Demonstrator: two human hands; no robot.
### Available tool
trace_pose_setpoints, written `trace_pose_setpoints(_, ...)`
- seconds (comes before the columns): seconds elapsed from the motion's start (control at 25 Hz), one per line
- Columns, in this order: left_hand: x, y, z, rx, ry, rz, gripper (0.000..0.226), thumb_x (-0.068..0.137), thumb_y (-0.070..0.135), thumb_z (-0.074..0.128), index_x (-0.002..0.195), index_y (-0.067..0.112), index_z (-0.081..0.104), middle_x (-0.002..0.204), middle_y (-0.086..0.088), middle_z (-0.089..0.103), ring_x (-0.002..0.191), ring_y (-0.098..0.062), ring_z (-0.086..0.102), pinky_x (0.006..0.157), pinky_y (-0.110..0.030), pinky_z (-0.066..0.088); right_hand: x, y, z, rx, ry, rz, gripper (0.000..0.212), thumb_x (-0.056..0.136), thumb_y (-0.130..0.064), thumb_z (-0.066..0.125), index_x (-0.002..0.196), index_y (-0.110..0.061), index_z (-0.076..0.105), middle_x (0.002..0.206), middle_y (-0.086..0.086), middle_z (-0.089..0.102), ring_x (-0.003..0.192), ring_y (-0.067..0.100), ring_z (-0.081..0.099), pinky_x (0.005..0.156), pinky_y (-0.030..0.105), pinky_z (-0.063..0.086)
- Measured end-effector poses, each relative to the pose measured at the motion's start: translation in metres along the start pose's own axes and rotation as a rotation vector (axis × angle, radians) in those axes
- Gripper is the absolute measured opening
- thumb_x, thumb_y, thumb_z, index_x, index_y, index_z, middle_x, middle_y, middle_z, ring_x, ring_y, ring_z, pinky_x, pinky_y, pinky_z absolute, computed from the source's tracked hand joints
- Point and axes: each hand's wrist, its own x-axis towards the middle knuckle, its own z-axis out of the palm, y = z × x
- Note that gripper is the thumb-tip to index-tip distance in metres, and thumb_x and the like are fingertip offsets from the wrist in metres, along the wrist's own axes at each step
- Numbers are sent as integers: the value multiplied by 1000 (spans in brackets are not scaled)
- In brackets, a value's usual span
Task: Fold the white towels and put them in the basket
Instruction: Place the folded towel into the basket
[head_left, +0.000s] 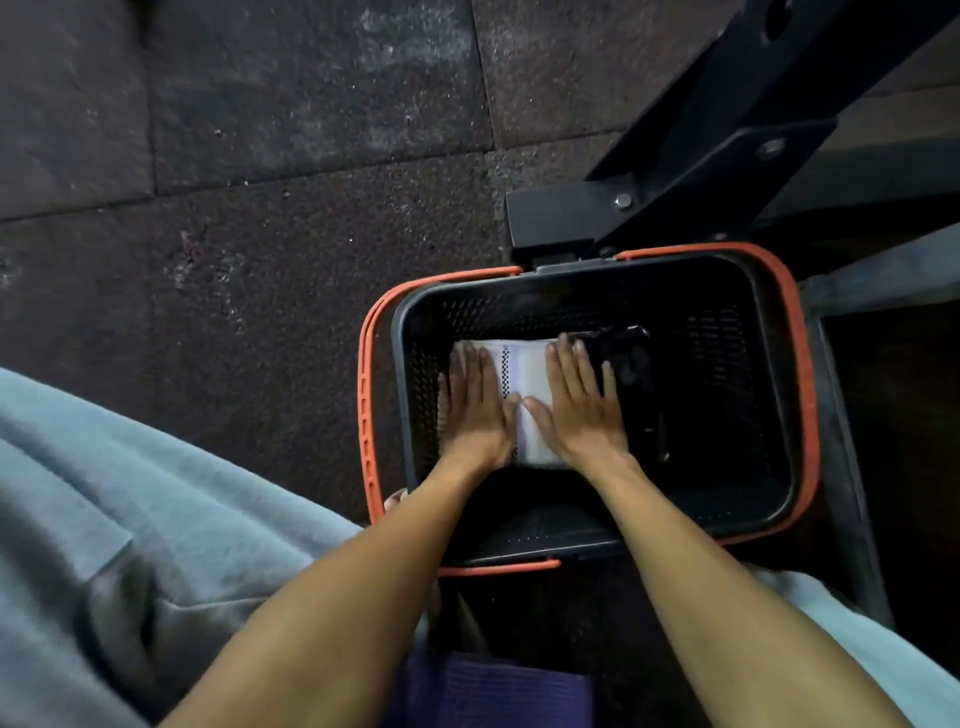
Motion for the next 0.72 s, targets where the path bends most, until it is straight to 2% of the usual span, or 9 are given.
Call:
trace_pose_setpoints(0.12,12,0,8,33,-23,-3,68,100,41,21,147,10,-17,154,-9,-28,141,-23,-28,111,-37,-23,1,1,9,27,-93,50,79,88,-60,10,146,-9,-4,159,7,1,148,24,7,117,50,4)
trace_pose_setpoints(0.2,14,0,7,45,-36,-2,68,100,41,20,147,10,-18,154,-9,-29,141,-23,-30,110,-36,-25,1,-2,6,19,-97,75,78,87,-61,7,145,-10,-9,159,6,-7,148,24,2,117,50,0)
trace_pose_setpoints(0.32,14,1,-4,61,-114,15,69,100,43,19,146,10,-20,152,-8,-33,139,-23,-33,111,-38,-23,6,1,-6,17,-209,78,77,92,-62,8,147,-15,-17,155,0,-25,146,20,-15,116,48,-10)
trace_pose_setpoints(0.4,12,6,-22,61,-176,3,69,100,42,22,149,9,-13,155,-8,-26,142,-24,-27,114,-40,-16,5,2,-26,47,-286,72,73,95,-59,14,149,-19,-16,156,-2,-26,145,18,-21,117,46,-13)
trace_pose_setpoints(0.48,8,15,-47,103,-144,28,64,98,37,31,150,7,7,159,-14,-3,146,-28,-9,117,-45,-5,-1,4,-57,98,-274,83,71,97,-54,24,152,-19,-6,160,2,-14,147,20,-12,119,45,-6)
trace_pose_setpoints(0.52,4,21,-62,139,-91,73,59,96,35,35,146,6,21,156,-17,14,146,-31,6,117,-47,2,-9,7,-73,108,-215,102,70,97,-51,30,152,-18,4,161,6,1,148,23,2,119,44,5)
trace_pose_setpoints(0.6,-7,39,-96,240,50,200,44,93,36,40,127,9,46,137,-16,44,132,-33,35,112,-49,21,-27,14,-112,96,-100,151,62,95,-46,39,147,-17,24,151,9,34,137,27,32,109,43,29)
trace_pose_setpoints(0.64,-13,51,-113,282,104,256,38,93,37,41,118,10,51,126,-14,52,123,-33,45,106,-46,29,-37,19,-133,96,-64,179,58,94,-46,41,144,-19,32,144,7,44,131,27,41,103,42,35)
trace_pose_setpoints(0.72,-34,87,-155,336,216,385,34,92,38,42,109,12,55,116,-11,59,112,-32,53,95,-42,37,-65,30,-186,122,33,249,52,92,-47,45,137,-23,42,136,3,51,125,24,49,98,39,41)
